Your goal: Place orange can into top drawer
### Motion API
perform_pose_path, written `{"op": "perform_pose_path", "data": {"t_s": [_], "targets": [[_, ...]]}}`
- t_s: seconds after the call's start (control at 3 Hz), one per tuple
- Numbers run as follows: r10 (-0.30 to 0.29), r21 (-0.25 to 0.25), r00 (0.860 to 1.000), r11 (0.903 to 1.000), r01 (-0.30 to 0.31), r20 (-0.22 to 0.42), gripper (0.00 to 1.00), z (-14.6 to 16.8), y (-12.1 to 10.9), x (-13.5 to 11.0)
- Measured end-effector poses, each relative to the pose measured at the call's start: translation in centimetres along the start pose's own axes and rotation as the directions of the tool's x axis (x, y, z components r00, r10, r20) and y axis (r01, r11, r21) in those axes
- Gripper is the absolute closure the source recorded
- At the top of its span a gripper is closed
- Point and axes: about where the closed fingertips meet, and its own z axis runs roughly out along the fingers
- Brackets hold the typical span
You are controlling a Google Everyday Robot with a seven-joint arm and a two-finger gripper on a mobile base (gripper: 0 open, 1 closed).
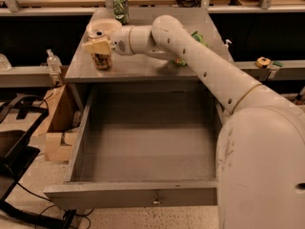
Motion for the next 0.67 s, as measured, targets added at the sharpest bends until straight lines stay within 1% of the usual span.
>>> {"op": "perform_pose_path", "data": {"t_s": [0.67], "targets": [[0.001,-0.009,1.0,1.0,-0.001,-0.001,0.88,0.54,0.4,0.07]]}}
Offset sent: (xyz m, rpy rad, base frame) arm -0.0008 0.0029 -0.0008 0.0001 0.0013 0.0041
